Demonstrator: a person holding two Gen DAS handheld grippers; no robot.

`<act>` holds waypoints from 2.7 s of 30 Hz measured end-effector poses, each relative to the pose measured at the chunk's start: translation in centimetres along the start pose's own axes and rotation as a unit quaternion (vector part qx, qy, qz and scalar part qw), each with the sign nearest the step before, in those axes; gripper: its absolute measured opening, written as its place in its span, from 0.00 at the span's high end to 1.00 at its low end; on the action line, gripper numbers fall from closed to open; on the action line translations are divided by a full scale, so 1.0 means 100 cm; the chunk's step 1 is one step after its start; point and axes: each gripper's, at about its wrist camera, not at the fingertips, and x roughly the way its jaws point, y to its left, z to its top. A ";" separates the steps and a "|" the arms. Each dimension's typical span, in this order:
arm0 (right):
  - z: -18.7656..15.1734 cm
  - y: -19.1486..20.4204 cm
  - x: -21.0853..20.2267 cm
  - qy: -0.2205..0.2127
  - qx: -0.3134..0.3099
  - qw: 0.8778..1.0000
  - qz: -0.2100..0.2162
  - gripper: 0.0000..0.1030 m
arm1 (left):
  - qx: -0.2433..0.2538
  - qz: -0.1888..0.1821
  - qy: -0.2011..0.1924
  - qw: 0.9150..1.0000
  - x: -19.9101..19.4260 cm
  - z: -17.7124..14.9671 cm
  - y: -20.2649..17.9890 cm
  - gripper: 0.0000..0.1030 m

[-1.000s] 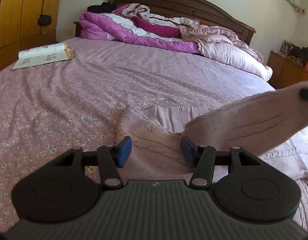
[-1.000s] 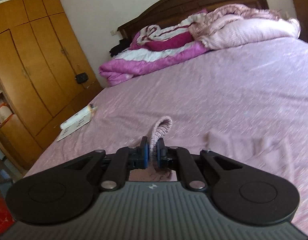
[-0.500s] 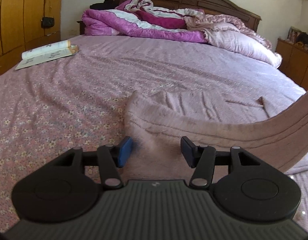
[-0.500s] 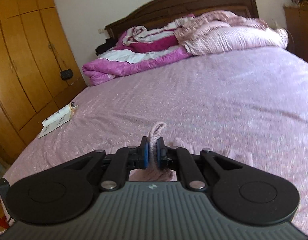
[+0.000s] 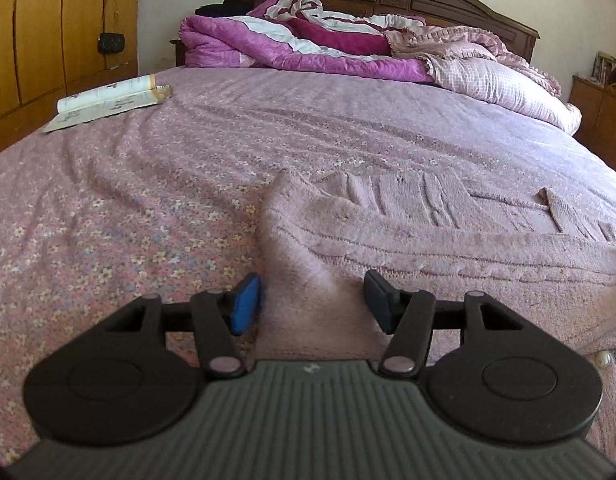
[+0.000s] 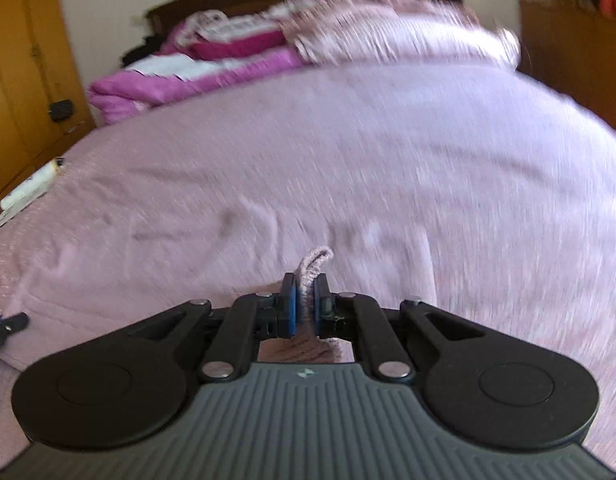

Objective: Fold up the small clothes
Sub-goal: 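Fold that side over the cardigan body and open the right gripper, then move both grippers to the cardigan hem and close them on it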

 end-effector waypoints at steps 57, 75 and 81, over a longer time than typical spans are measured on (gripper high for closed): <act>-0.153 -0.023 -0.155 0.102 -0.052 0.993 0.039 0.23 | -0.018 -0.053 0.184 0.981 -0.136 -0.063 0.056 0.35; -0.164 -0.025 -0.154 0.149 -0.025 0.979 0.137 0.16 | -0.023 -0.119 0.229 0.966 -0.129 -0.077 0.045 0.23; -0.168 -0.023 -0.148 0.128 -0.032 0.979 0.154 0.17 | -0.028 -0.113 0.227 0.967 -0.126 -0.075 0.040 0.31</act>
